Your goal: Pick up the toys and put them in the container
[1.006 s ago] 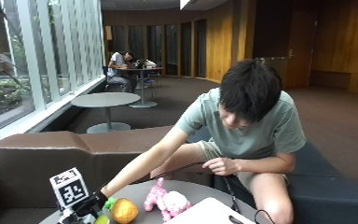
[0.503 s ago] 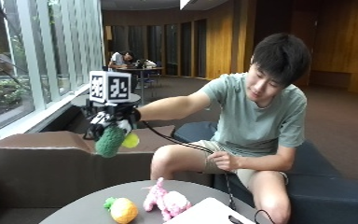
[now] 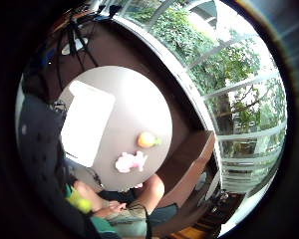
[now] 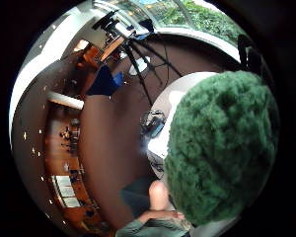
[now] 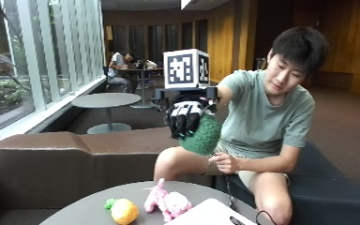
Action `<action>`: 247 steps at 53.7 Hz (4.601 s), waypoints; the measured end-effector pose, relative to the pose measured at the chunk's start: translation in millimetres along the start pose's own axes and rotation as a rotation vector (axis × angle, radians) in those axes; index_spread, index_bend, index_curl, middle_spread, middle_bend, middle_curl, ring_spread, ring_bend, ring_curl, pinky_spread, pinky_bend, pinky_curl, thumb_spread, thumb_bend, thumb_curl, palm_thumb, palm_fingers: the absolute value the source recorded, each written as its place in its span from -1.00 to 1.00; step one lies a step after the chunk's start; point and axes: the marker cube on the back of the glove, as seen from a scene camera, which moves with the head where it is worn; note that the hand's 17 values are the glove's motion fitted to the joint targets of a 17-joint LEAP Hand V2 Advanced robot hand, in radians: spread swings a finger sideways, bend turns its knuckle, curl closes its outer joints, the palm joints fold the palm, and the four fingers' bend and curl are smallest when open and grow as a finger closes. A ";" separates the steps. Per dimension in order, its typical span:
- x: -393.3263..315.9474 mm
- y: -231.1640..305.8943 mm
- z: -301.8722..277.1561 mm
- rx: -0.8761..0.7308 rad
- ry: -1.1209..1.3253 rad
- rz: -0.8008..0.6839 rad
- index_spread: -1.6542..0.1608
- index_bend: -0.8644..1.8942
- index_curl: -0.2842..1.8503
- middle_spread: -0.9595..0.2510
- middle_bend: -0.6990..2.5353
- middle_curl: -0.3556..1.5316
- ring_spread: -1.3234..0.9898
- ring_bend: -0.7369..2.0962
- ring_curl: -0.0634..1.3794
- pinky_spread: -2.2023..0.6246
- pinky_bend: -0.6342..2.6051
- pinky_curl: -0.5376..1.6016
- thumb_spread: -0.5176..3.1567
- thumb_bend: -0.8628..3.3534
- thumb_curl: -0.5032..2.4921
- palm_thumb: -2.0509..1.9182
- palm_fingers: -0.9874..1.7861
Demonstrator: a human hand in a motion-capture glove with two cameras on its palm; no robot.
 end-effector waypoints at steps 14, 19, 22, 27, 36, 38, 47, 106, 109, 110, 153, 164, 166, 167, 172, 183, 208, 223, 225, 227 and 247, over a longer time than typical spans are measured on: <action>-47.7 -2.7 78.3 -0.226 -0.022 0.026 0.30 0.31 0.31 0.10 0.22 0.31 -0.19 0.65 0.21 0.26 0.39 0.26 -0.65 -0.48 0.12 0.34 -0.02; -57.4 -2.8 96.0 -0.410 0.018 0.006 0.32 0.16 0.29 0.08 0.13 0.28 -0.17 0.65 0.19 0.27 0.44 0.25 -0.60 -0.50 0.11 0.33 -0.15; -60.1 2.2 104.8 -0.523 0.077 -0.018 0.36 0.01 0.23 0.09 0.03 0.22 -0.15 0.66 0.16 0.28 0.44 0.21 -0.50 -0.51 0.11 0.29 -0.28; -60.7 8.4 107.6 -0.568 0.111 -0.054 0.46 -0.31 0.03 0.35 -0.22 0.06 -0.06 0.40 -0.02 0.38 0.38 0.13 -0.33 -0.57 0.02 0.19 -0.79; -54.8 14.7 88.6 -0.521 0.079 -0.086 0.60 -0.39 -0.22 0.64 -0.46 -0.10 0.10 0.03 -0.22 0.51 0.26 0.04 -0.16 -0.61 -0.12 0.11 -0.72; -50.1 15.6 79.0 -0.498 0.082 -0.085 0.61 -0.39 -0.26 0.67 -0.48 -0.12 0.12 -0.02 -0.27 0.53 0.23 0.01 -0.14 -0.61 -0.15 0.10 -0.70; -17.4 21.9 40.1 -0.445 0.135 -0.044 0.63 -0.39 -0.42 0.71 -0.51 -0.22 0.17 -0.13 -0.36 0.57 0.15 -0.06 -0.09 -0.60 -0.24 0.08 -0.63; 333.2 141.6 343.0 -0.718 0.050 0.263 0.54 -0.24 -0.59 0.55 -0.48 -0.25 0.12 -0.08 -0.36 0.57 0.07 -0.16 -0.01 -0.59 -0.41 0.12 -0.34; 329.7 140.0 345.8 -0.658 0.070 0.241 0.53 -0.19 -0.55 0.53 -0.47 -0.25 0.12 -0.10 -0.38 0.57 0.07 -0.15 -0.01 -0.59 -0.41 0.13 -0.28; 328.4 139.2 346.5 -0.639 0.076 0.231 0.53 -0.18 -0.54 0.52 -0.47 -0.25 0.12 -0.09 -0.38 0.56 0.07 -0.16 0.00 -0.59 -0.41 0.14 -0.25; 181.0 72.3 55.1 -0.162 0.196 0.079 0.39 0.19 -0.20 -0.01 0.02 0.31 -0.22 0.40 0.06 0.30 0.07 -0.06 -0.37 -0.53 -0.08 0.39 0.41; 102.0 63.3 -20.1 -0.021 0.145 -0.024 0.38 0.23 -0.08 -0.02 0.05 0.40 -0.23 0.44 0.11 0.30 0.10 -0.02 -0.42 -0.53 -0.03 0.39 0.37; 89.0 61.7 -26.9 -0.009 0.144 -0.035 0.37 0.23 -0.05 -0.01 0.06 0.41 -0.23 0.44 0.12 0.30 0.11 -0.02 -0.43 -0.54 -0.02 0.38 0.37; 81.9 60.2 -29.0 -0.004 0.146 -0.040 0.37 0.23 -0.04 -0.01 0.06 0.42 -0.23 0.45 0.12 0.30 0.11 -0.02 -0.43 -0.54 -0.01 0.38 0.36; 33.7 53.3 -32.4 0.020 0.152 -0.105 0.37 0.24 0.01 -0.01 0.07 0.45 -0.22 0.46 0.14 0.31 0.12 -0.01 -0.45 -0.54 0.01 0.38 0.35; -50.2 36.7 -0.2 0.052 0.089 -0.222 0.36 0.24 0.13 0.00 0.09 0.49 -0.22 0.49 0.16 0.31 0.14 0.01 -0.47 -0.55 0.05 0.38 0.32; -90.7 35.2 149.2 -0.452 0.229 -0.153 0.44 -0.18 0.16 0.08 -0.19 0.35 -0.14 0.39 0.08 0.36 0.22 0.03 -0.27 -0.63 -0.01 0.20 -0.34; -48.3 33.5 90.4 -0.378 0.206 -0.122 0.57 -0.37 -0.25 0.57 -0.51 0.00 0.12 -0.07 -0.28 0.56 0.17 -0.08 -0.14 -0.63 -0.26 -0.01 -0.59; -36.6 34.3 76.5 -0.362 0.210 -0.110 0.57 -0.36 -0.29 0.58 -0.51 -0.03 0.13 -0.10 -0.31 0.57 0.15 -0.09 -0.13 -0.63 -0.28 -0.02 -0.59; -24.9 35.9 62.9 -0.346 0.209 -0.102 0.58 -0.36 -0.32 0.60 -0.51 -0.06 0.15 -0.11 -0.32 0.58 0.15 -0.10 -0.13 -0.63 -0.30 -0.02 -0.57; 126.8 85.2 -3.5 -0.249 0.239 0.032 0.57 -0.31 -0.48 0.56 -0.49 -0.24 0.17 -0.22 -0.40 0.60 0.00 -0.18 -0.09 -0.62 -0.42 0.00 -0.47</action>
